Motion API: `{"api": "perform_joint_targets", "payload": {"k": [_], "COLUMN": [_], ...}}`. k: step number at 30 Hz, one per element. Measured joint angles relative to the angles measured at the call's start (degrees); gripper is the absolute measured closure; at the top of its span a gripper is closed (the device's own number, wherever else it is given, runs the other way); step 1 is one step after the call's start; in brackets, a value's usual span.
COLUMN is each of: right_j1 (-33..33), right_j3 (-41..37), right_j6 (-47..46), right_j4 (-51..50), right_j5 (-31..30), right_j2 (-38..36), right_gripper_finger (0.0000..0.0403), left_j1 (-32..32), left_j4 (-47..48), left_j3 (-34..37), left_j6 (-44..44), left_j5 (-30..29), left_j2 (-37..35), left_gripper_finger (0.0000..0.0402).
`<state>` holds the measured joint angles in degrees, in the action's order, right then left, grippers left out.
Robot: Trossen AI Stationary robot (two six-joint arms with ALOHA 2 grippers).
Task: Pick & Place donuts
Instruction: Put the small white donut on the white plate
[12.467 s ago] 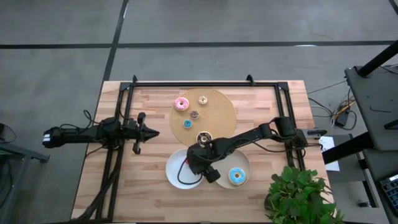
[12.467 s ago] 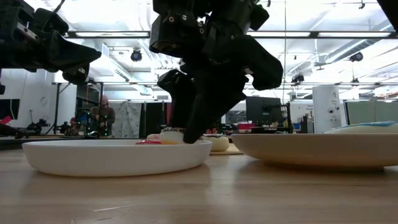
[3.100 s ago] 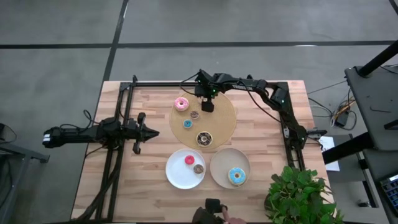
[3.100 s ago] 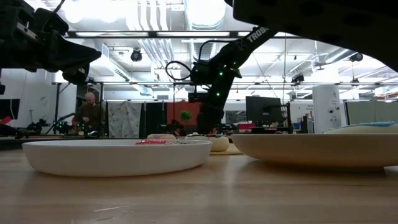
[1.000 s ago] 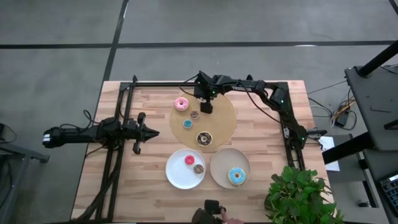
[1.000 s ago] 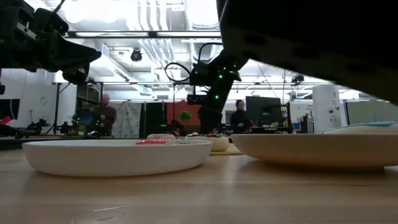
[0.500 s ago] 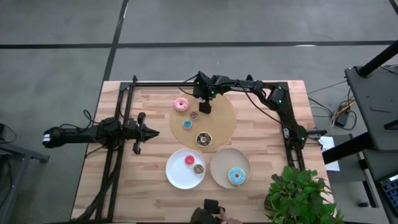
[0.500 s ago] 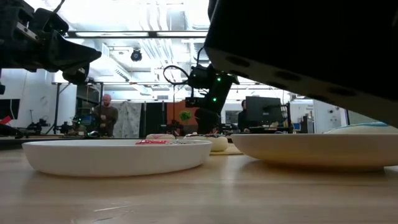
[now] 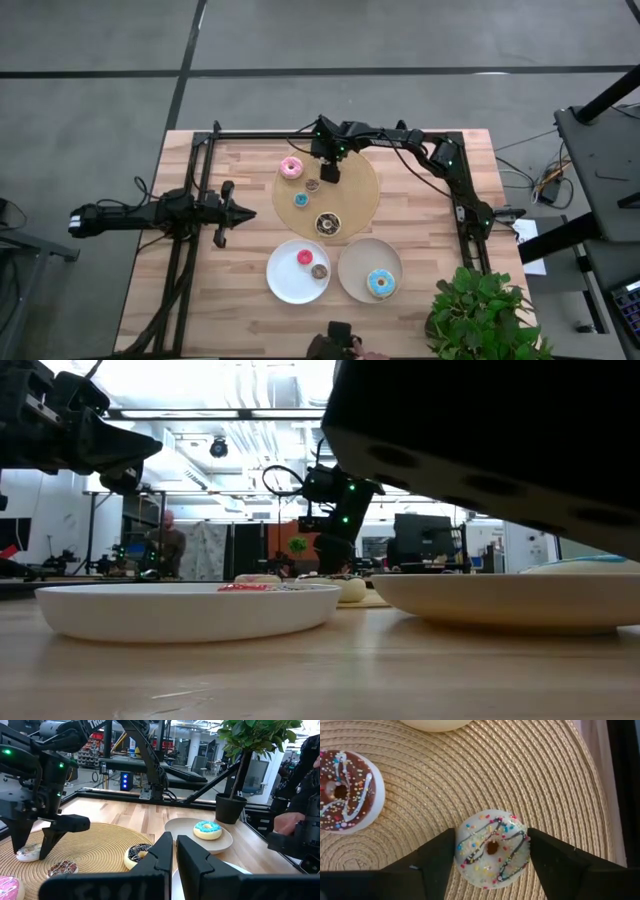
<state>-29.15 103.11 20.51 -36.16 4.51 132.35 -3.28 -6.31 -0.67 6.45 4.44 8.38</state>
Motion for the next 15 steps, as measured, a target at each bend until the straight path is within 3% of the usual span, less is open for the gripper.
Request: {"api": "perform_joint_targets", "payload": {"k": [15], "right_j1": [0.02], "right_j3": [-0.14], "right_j6": [0.49], "right_j4": [-1.7], "right_j5": [0.34], "right_j2": [-0.12], "right_gripper_finger": [0.0202], "left_j1": [0.0], "left_j4": [0.0], "left_j3": [-0.01], "left_j6": [-0.01], "left_j5": [-0.01], "left_j2": [0.0], "left_gripper_finger": [0.0402]}}
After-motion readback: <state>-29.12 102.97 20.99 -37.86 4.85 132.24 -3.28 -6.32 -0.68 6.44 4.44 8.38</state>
